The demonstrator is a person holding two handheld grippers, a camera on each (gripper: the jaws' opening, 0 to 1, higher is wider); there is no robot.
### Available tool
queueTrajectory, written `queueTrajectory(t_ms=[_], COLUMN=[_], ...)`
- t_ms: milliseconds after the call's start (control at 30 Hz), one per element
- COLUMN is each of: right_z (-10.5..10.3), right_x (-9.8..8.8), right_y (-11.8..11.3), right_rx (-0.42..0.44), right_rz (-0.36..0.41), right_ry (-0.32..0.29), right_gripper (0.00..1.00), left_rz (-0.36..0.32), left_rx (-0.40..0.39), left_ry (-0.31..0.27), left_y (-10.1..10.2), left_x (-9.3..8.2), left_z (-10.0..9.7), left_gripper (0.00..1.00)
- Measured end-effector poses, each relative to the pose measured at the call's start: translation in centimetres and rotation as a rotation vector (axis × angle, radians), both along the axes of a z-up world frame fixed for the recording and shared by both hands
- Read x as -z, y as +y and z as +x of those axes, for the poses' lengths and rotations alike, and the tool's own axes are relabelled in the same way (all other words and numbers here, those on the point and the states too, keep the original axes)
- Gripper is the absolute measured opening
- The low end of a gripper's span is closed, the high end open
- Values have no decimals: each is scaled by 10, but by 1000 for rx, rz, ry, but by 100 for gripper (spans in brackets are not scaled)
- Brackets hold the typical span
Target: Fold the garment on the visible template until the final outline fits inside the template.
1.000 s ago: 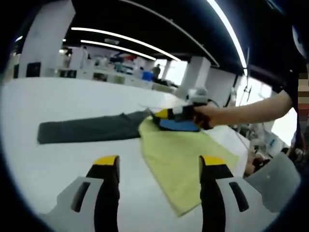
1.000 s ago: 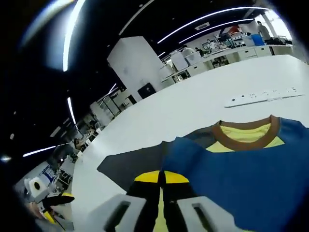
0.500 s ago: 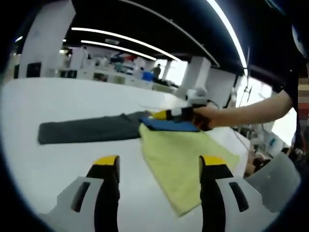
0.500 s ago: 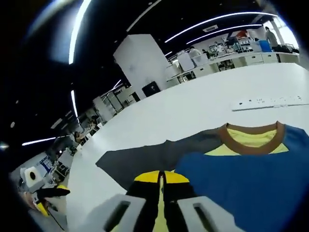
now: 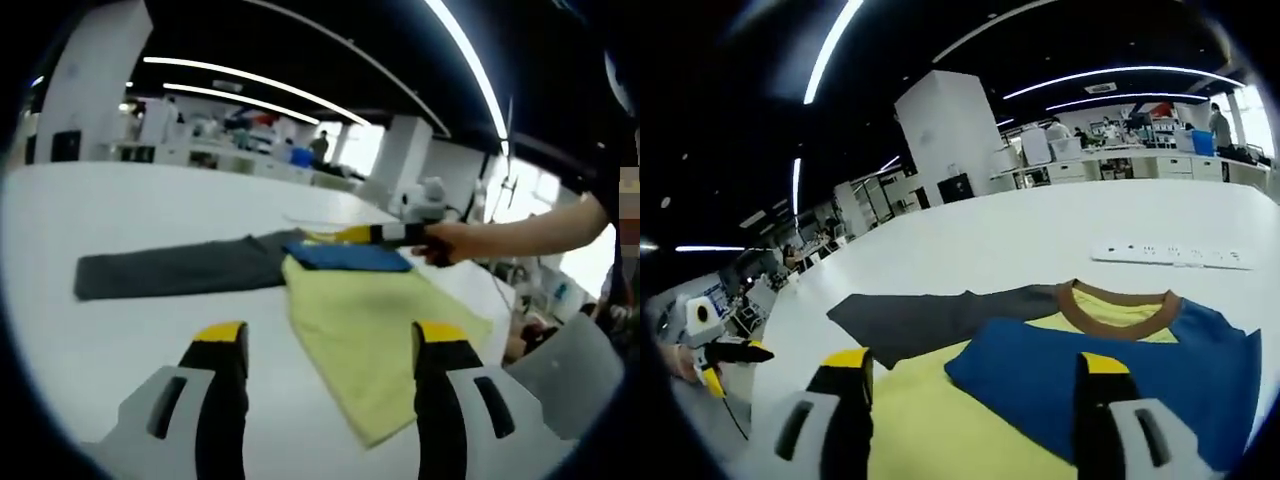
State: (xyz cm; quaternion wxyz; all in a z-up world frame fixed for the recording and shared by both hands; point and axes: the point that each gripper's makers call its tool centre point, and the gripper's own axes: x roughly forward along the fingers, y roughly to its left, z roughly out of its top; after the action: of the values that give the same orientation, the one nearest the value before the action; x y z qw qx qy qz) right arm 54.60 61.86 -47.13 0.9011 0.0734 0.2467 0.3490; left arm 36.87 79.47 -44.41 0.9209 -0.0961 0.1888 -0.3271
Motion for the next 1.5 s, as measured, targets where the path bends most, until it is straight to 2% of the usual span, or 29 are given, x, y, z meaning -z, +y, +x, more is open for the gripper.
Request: queueTrajectory(t_ms=[67,200,300,633,700,900,967,1167,1233,1300,1367,1433,1500], right_z=[-2,-14,-22,-42,-47,-58,-61,-69,-70,-70,-69,-68,-67], right_x=[-3,-4,-4,-5,-6,-10,-7,-5,-3,-3,-4,-5,-5], right_y=[-5,-17,-26,-75,-86,-116,-125,-130,-131,-131,-131,-130,-129], right_rx=[-2,-11,-37,30,50,112,136,150,146,149,152,155,154], right_rz=[-16,-40,-85,-82,-83,-75,-72,-71,-74,-75,-66,-63,-59], right_ry=[-20,-19,-34,-19,-11,-13,-1,8,15,14,13,12,11], right_gripper=[92,100,100,100,100,99,99,98,98,98,98,97,97], left_rz=[0,4,12,51,62,37,54,116,109,125,170,156,145], left_rx=[-3,-8,-14,-29,-50,-119,-147,-251,-305,-315,-350,-381,-434], left_ry=[0,-7,-14,-48,-50,-23,-16,31,86,89,122,119,155], left_y=[1,6,12,31,39,68,78,113,130,142,158,167,180], left_x=[0,-3,-6,-9,-7,-4,0,18,27,31,38,37,43], left_z=[1,3,8,40,48,73,79,93,95,100,103,108,113], left_gripper=[63,63,63,62,61,63,62,62,61,60,59,59,58])
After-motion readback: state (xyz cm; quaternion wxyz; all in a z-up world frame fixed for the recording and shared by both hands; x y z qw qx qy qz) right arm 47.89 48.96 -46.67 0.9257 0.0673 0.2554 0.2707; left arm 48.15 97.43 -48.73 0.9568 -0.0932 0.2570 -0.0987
